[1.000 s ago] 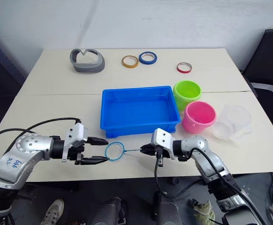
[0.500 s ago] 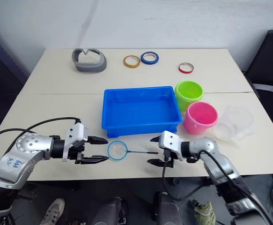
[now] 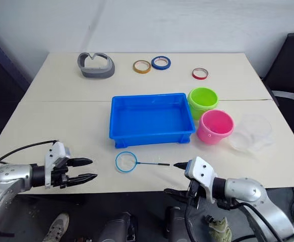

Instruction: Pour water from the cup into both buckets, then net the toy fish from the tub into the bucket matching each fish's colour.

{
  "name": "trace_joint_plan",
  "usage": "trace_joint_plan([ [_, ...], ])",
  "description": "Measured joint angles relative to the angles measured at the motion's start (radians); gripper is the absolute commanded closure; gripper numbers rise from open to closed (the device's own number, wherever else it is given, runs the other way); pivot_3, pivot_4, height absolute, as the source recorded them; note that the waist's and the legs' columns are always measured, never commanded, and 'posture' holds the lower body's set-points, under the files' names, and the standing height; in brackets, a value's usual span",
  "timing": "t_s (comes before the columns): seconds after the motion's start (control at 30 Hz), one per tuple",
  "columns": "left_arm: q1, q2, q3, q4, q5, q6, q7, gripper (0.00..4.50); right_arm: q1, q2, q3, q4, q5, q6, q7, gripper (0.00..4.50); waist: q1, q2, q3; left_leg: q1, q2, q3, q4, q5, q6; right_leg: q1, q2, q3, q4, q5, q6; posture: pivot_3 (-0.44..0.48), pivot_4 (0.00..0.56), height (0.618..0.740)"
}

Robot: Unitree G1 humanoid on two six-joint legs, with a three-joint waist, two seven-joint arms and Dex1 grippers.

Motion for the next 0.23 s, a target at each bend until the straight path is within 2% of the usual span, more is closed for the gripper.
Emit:
trace_joint_plan([
  [0.23, 0.131, -0.045, 0.092, 0.022, -0.007, -0.004, 0.047, 1.16, 0.129, 0.03, -0.03, -0.015, 0.007, 0.015, -0.079, 0.02, 0.0, 0.0, 0.0, 0.0, 0.0, 0.0, -0.002, 0.0, 0.0, 0.0, 0.0, 0.0, -0.001, -0.001, -0.001, 0.0, 0.15, 0.713],
])
